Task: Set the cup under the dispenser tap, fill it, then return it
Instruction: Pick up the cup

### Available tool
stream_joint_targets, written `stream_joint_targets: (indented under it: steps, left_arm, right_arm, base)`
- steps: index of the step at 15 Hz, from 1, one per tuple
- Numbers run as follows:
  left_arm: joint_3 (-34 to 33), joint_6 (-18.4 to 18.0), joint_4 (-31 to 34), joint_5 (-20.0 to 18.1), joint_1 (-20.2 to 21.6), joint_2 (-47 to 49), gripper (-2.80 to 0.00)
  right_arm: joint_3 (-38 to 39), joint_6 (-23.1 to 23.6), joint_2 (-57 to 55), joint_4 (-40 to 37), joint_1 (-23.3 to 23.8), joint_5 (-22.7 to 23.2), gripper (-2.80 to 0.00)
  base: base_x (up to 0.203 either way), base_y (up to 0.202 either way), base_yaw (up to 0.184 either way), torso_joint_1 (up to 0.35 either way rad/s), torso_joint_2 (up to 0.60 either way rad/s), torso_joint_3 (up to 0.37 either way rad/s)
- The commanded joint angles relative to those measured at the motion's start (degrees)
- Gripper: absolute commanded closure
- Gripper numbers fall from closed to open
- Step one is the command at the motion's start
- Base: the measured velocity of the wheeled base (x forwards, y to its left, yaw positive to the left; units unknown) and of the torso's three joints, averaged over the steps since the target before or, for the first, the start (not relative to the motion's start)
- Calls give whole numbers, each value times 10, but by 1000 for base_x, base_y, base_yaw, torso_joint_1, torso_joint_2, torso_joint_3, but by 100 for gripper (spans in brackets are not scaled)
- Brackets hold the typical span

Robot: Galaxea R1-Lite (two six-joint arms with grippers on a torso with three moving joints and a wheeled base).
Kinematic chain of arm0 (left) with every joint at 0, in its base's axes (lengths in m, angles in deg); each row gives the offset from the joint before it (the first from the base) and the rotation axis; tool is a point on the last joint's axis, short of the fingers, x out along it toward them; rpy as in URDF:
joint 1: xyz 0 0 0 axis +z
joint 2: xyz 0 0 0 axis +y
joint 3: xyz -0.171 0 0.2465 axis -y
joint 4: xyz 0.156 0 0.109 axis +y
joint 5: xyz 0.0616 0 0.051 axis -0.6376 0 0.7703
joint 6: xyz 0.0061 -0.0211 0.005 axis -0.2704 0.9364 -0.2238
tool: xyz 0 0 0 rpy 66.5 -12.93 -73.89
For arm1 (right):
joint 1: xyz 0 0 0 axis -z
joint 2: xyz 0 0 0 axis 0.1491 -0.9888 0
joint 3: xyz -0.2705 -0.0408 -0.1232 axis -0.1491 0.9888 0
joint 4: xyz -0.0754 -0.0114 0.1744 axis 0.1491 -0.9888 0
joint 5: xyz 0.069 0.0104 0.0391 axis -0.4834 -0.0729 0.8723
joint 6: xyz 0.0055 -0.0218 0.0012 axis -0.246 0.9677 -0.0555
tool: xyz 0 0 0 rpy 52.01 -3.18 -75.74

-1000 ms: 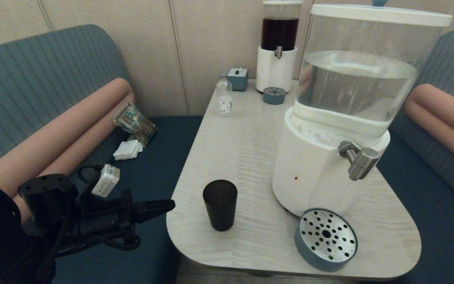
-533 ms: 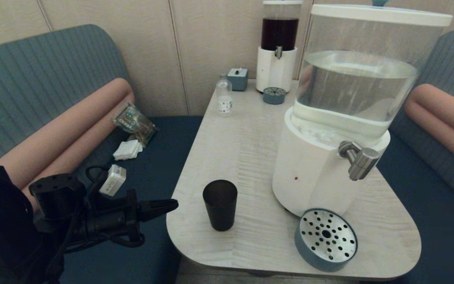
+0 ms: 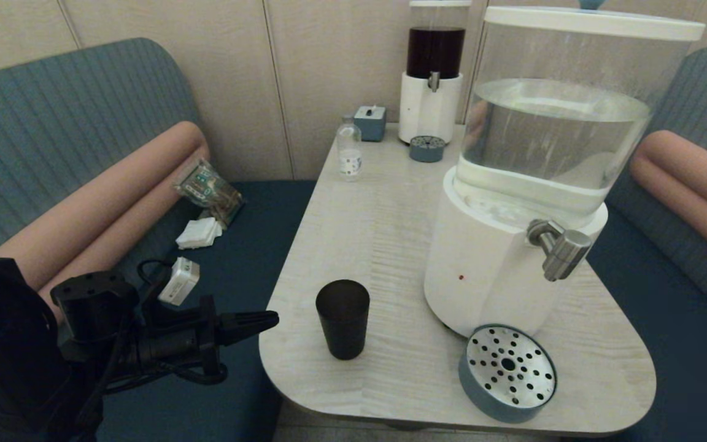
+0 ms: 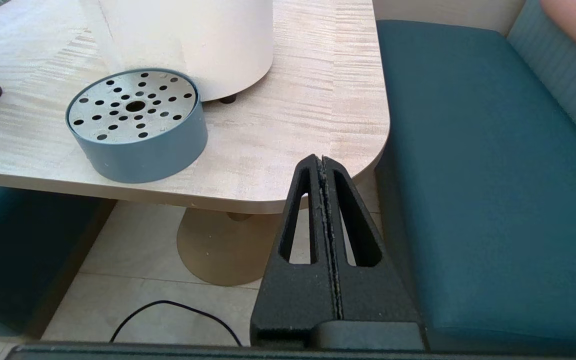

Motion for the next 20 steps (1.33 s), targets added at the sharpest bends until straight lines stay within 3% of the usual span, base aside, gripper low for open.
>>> stream_joint_targets:
  steps: [1, 6, 7, 20]
  left_arm:
    - [3, 0, -5, -3, -1, 5, 0]
    - [5, -2, -5, -3, -1, 10, 0]
    - [5, -4, -5, -3, -2, 9, -280]
    - [42, -1, 16, -3, -52, 21, -280]
  right_arm:
    - [0, 0, -1, 0, 0, 0, 0]
    - [0, 0, -1, 1, 0, 0, 0]
    - [0, 0, -1, 1, -1, 0, 0]
    - [0, 0, -1, 0, -1, 0, 0]
  base:
    - [0, 0, 0, 0, 0, 0]
    - [0, 0, 0, 0, 0, 0]
    - [0, 0, 0, 0, 0, 0]
    - [0, 0, 0, 0, 0, 0]
